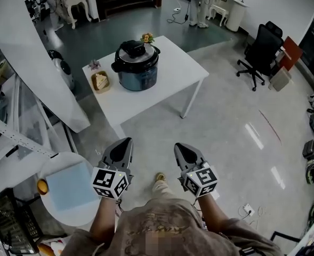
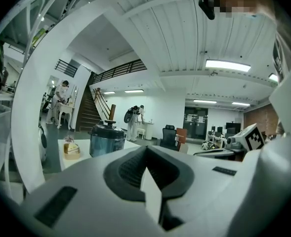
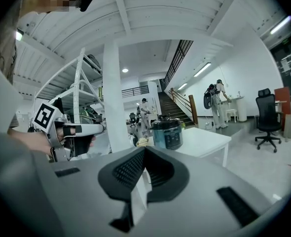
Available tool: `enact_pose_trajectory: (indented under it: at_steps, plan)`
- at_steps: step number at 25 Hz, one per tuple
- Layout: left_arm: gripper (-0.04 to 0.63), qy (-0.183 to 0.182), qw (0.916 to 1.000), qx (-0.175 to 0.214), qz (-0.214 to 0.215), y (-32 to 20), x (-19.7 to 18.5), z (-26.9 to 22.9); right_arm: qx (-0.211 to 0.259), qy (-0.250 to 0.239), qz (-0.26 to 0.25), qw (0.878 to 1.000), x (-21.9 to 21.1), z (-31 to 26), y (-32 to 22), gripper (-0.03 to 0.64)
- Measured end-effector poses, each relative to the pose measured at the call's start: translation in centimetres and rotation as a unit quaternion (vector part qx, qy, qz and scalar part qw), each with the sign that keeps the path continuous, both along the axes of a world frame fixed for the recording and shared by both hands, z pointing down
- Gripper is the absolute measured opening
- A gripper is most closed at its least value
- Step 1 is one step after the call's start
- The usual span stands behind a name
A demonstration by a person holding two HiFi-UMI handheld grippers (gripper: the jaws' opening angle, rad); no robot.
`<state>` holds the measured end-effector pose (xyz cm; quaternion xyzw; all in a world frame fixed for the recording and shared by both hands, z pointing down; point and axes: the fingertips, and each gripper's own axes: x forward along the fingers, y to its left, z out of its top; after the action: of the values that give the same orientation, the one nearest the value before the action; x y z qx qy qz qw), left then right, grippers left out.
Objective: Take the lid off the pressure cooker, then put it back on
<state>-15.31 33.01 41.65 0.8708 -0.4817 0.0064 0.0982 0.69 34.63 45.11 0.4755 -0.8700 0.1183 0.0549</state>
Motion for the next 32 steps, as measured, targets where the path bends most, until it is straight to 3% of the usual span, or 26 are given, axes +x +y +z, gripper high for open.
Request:
enact_pose_trajectory:
  at_steps: [9,16,32]
  plan:
    - [0.002,-0.003,0.9991,0.003,-0.042,-9.8,1.4,-0.9,0.001,-0.011,-0.036,0.999,2.1,-1.0,-10.7,-0.003]
    - [0.002,-0.009,0.9979,0.01,-0.064,-14.2,2.5,-1.3,-0.002,-0.02,-0.06,0.998,3.0,-0.7,-15.7,-0.003]
    - [0.003,-0.015,0.9966,0.02,-0.078,-24.9,0.0,-0.8,-0.001,-0.026,-0.083,0.996,0.8,0.3,-26.7,-0.003]
